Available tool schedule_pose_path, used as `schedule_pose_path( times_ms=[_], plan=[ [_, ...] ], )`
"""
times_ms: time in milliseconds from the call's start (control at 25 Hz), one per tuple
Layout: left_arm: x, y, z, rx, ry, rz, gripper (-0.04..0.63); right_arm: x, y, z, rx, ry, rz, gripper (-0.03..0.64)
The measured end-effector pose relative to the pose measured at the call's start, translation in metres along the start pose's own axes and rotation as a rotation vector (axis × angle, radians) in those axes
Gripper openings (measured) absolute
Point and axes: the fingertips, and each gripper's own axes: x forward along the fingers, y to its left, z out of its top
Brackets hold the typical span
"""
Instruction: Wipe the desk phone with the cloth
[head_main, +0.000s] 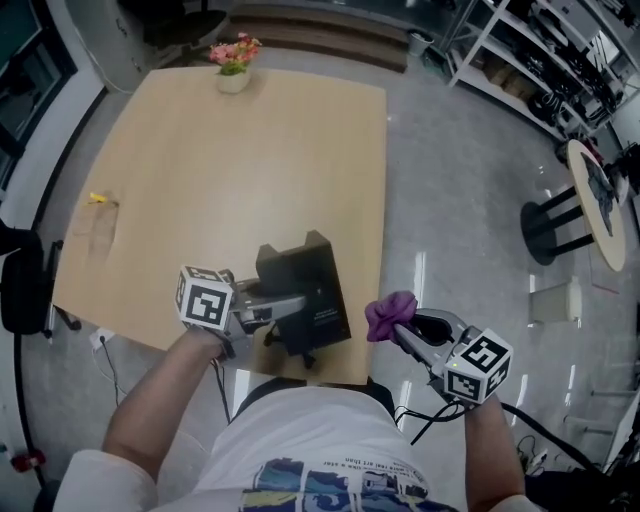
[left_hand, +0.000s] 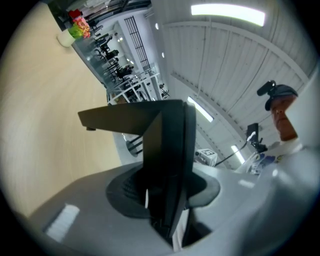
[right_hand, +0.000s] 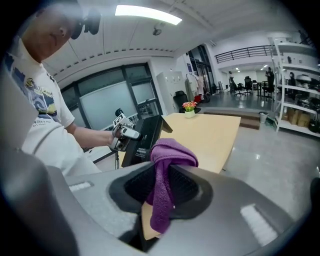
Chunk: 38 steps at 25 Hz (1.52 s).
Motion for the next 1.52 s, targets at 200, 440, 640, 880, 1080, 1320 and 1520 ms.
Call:
schedule_pose_path(
  times_ms=[200, 440, 640, 880, 1080, 1320, 1520],
  plan=[
    [0.021, 0.035, -0.018, -0.025, 0.129, -0.021, 0.177, 0.0, -0.002, -0.008, 0.052, -0.026, -0.07, 0.086],
    [0.056, 0.08, -0.041, -0.029, 0.298, -0.052, 0.176, -0.003, 0.005, -0.024, 0.111, -0.016, -0.112, 0.086],
    [0.068, 0.121, -0.048, -0.038, 0.36, -0.028, 0.178, -0.008, 0.005, -0.036, 0.144, 0.007, -0.138, 0.086],
    [0.084, 0.128, -0.052, -0.071, 0.434, -0.071, 0.177, -0.023, 0.007, -0.047, 0.183, 0.016, -0.162, 0.086],
    [0.083, 0.137, -0.056, -0.129, 0.496, -0.077, 0.181, -0.024, 0.011, -0.049, 0.191, 0.013, -0.172, 0.086],
    [0.087, 0.14, -0.045, -0.073, 0.445, 0.041, 0.247, -0.03, 0.019, -0.051, 0.185, 0.015, -0.185, 0.086],
    [0.069, 0.142, -0.037, 0.025, 0.366, 0.181, 0.316, -0.034, 0.021, -0.057, 0.158, 0.012, -0.204, 0.086]
  ],
)
